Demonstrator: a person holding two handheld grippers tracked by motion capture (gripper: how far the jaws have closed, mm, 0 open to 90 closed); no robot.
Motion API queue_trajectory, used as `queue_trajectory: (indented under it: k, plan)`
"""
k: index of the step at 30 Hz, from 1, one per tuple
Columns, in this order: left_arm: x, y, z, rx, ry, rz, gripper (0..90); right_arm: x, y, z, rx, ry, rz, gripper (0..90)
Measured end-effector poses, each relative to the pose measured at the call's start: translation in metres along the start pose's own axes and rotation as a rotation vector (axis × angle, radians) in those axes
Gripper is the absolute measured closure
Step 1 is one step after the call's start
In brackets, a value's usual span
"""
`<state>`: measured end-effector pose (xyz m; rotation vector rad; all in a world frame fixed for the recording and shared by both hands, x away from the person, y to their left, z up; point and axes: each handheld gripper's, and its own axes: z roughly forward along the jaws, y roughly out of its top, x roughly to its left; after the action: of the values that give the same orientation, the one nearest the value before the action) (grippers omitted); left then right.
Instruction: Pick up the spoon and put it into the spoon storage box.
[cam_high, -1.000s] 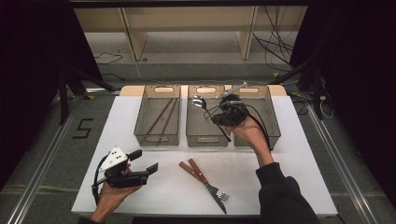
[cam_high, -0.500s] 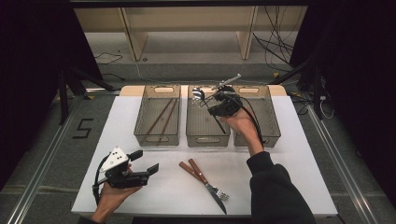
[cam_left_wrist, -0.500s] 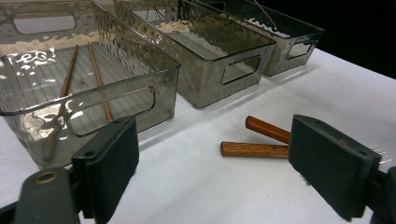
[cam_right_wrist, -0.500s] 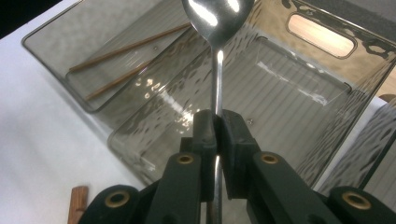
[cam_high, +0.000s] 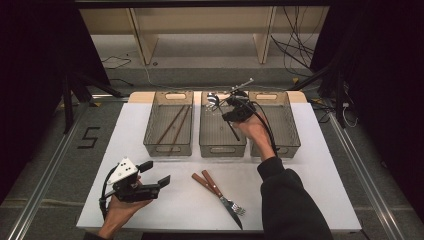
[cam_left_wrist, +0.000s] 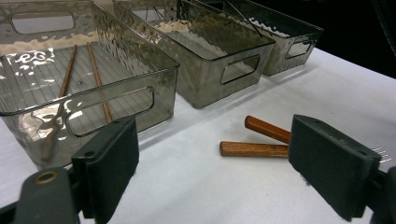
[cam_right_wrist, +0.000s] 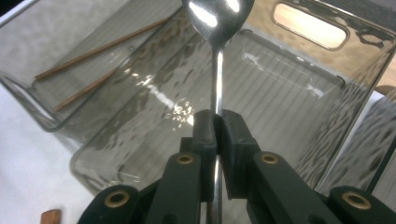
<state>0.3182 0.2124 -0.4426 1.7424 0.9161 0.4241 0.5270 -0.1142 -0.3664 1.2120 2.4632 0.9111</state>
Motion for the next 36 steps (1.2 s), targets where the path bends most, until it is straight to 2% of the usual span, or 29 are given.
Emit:
queue_trajectory:
  k: [5,21,24,27,33,36]
  plan:
    - [0.0,0.0,0.0,0.0,0.0,0.0,16.1,-0.004,-0.002,0.007,0.014,-0.004,0.017,85.6]
    - [0.0,0.0,0.0,-0.002,-0.001,0.002,16.1,-0.002,-0.01,0.031,0.077,0.004,0.069,84.2]
    - [0.0,0.0,0.0,-0.001,-0.002,0.001,16.1,-0.003,-0.011,0.032,0.088,0.014,0.081,70.5]
    - [-0.001,0.0,0.0,-0.004,-0.001,0.0,16.1,-0.003,-0.01,0.028,0.079,0.031,0.081,60.8]
    - [0.0,0.0,0.0,-0.002,0.001,0.0,16.0,0.002,-0.01,0.013,0.042,0.048,0.045,50.3]
    - [0.0,0.0,0.0,-0.001,-0.001,-0.001,16.0,0.005,-0.014,0.005,0.019,0.058,0.032,47.9]
